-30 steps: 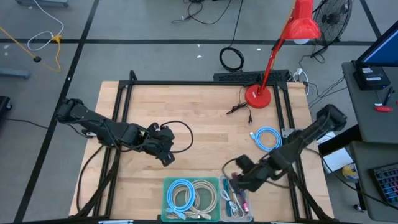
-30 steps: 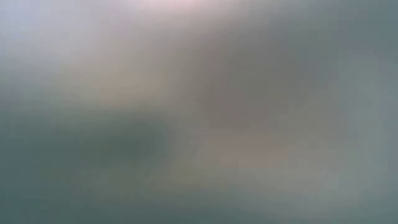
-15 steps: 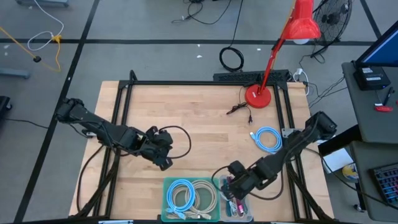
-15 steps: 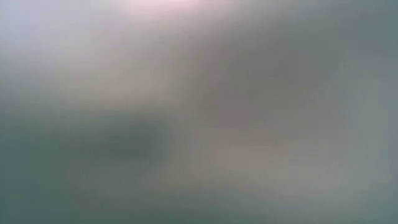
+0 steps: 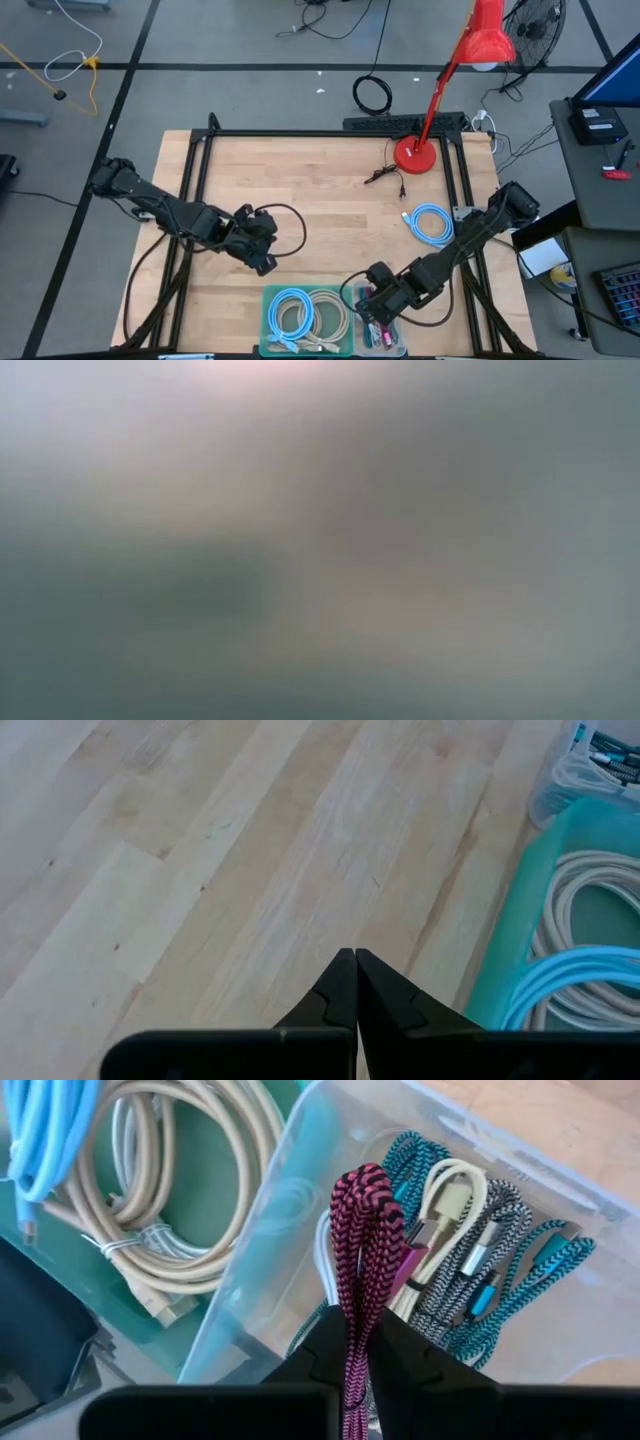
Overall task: Pick & Place USB Port
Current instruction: Put the pink charger cable into the white transparent bin
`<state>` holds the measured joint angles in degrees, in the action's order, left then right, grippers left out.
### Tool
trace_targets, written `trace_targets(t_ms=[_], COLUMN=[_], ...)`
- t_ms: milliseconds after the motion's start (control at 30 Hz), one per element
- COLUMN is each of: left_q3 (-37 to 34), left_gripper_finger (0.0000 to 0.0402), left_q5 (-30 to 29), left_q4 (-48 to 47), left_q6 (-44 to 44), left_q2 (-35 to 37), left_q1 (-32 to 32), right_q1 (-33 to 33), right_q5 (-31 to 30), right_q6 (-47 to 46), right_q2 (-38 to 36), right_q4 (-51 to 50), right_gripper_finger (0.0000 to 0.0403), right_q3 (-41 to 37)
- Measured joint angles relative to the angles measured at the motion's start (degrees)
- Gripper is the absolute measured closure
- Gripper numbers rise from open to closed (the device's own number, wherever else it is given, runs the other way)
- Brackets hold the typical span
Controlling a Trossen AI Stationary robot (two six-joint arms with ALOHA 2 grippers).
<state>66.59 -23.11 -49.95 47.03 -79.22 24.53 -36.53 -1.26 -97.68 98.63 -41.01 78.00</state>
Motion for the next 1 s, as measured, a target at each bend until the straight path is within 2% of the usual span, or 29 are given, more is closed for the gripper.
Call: trace_targets(t_ms=[400,767,867,1000], left_q3=[0.0,0.0,0.0,0.0], left_gripper_finger=[0.0401,0.0401,0.0401,0.0401], left_q5=[0.1,0.2,0.1,0.1], left_q4=[0.0,0.1,0.1,0.1], left_q6=[0.1,0.9,1.2,1.2], left_q2=[0.0,0.0,0.0,0.0], left_q1=[0.0,0.1,0.3,0.3], right_q1=[0.0,-0.3,-0.3,-0.3], right_q5=[4.3,4.0,4.1,4.3], right_q6=[0.7,1.0,1.3,1.7], right_q2=[1.6,1.7,1.7,1.7], right_q4=[1.1,1.1,0.9,0.9], right_gripper_finger=[0.0389,0.0389,0.0371,0.0325], right_q3=[0.0,0.0,0.0,0.0])
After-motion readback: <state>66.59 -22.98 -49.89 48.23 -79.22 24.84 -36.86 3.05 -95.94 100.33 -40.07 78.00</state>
